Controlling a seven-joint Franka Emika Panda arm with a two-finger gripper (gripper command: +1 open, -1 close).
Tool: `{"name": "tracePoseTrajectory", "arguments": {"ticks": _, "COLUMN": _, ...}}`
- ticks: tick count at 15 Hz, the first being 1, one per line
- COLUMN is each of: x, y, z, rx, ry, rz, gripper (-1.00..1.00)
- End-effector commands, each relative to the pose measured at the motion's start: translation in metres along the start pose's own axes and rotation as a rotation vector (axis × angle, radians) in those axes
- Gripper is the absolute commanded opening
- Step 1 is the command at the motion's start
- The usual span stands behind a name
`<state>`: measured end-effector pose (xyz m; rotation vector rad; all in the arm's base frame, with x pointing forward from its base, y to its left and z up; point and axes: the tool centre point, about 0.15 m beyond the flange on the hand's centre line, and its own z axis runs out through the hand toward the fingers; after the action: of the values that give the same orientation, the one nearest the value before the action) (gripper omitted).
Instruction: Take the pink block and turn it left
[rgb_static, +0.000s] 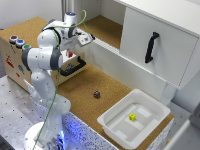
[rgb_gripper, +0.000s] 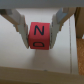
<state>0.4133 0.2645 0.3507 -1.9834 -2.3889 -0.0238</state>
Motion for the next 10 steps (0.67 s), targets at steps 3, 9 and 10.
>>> {"name": "tracePoseTrajectory", "arguments": {"ticks": 3, "x": 0.022, "y": 0.027, "z": 0.015, "rx": 0.008, "ry": -0.077, "rz": -0.028, "gripper": 1.0}}
{"name": "tracePoseTrajectory", "arguments": {"ticks": 9, "x": 0.042, "y": 0.02, "z": 0.0, "rx": 0.005, "ry": -0.071, "rz": 0.064, "gripper": 1.0}}
{"name": "tracePoseTrajectory", "arguments": {"ticks": 10, "x": 0.045, "y": 0.018, "z": -0.005, "rx": 0.002, "ry": -0.077, "rz": 0.078, "gripper": 1.0}}
